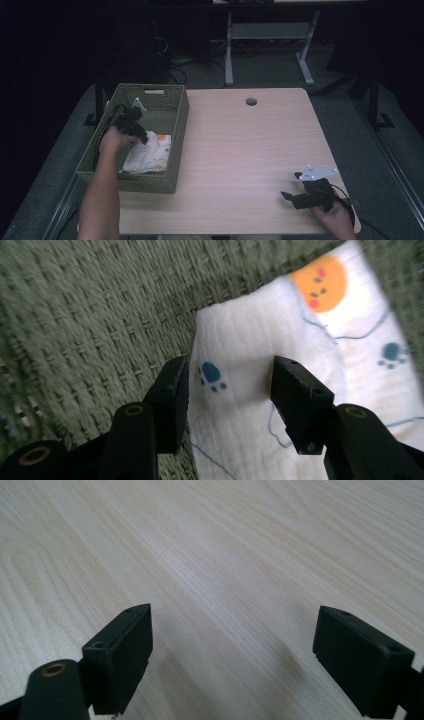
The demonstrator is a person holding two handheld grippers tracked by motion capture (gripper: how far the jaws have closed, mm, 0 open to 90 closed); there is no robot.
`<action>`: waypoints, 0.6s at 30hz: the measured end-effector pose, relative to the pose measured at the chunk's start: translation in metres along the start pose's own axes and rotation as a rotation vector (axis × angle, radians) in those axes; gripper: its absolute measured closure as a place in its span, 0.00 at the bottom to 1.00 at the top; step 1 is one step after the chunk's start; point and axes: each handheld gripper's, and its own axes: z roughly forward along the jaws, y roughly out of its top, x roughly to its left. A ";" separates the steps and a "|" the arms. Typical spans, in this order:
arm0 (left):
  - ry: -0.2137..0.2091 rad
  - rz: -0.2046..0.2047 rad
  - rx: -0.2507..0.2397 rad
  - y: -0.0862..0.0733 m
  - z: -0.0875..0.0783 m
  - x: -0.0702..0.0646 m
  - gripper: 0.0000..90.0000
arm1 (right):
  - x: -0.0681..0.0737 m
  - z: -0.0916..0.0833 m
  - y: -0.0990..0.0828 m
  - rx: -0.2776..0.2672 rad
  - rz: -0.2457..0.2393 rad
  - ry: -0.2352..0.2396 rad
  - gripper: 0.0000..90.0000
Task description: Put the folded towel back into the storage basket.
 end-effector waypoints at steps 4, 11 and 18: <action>-0.011 -0.009 0.023 0.001 0.005 0.000 0.79 | -0.001 0.000 -0.001 -0.006 -0.004 -0.002 0.18; 0.066 -0.040 -0.007 -0.002 -0.010 -0.009 0.90 | -0.001 -0.002 -0.002 -0.006 -0.002 -0.006 0.18; -0.069 -0.009 -0.064 -0.005 -0.021 -0.016 0.74 | 0.000 -0.001 0.000 -0.005 -0.012 -0.004 0.18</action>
